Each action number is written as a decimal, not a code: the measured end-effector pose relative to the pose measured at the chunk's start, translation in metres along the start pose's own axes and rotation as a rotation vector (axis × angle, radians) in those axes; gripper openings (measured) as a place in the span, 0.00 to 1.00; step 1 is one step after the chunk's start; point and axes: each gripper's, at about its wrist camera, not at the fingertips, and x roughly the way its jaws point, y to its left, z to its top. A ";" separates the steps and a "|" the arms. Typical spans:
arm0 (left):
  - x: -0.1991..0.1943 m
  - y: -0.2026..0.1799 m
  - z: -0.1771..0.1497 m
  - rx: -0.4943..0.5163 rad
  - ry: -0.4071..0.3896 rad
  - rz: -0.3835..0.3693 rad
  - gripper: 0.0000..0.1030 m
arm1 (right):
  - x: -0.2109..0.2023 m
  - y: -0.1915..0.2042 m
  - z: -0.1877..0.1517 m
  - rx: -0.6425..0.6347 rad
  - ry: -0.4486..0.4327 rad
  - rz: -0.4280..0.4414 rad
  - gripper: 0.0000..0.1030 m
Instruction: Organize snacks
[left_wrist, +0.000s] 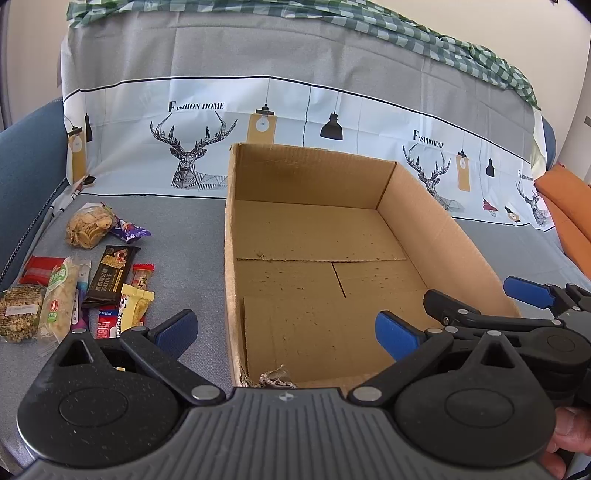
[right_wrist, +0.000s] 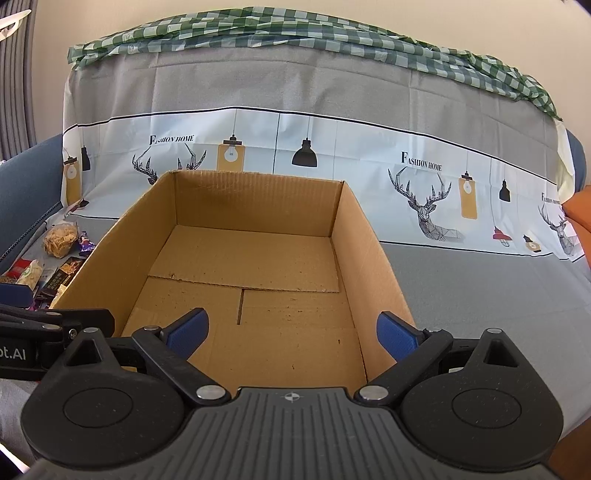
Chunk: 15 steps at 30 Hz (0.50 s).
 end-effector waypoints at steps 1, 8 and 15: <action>0.000 0.000 0.000 0.000 0.000 -0.001 0.99 | 0.000 0.000 0.000 0.001 -0.001 0.001 0.94; 0.000 -0.001 0.000 -0.001 0.000 -0.003 0.99 | 0.001 -0.001 -0.001 -0.002 -0.008 0.001 0.93; -0.004 -0.002 0.000 0.024 -0.016 -0.020 0.99 | 0.000 -0.001 -0.001 0.003 -0.027 -0.001 0.89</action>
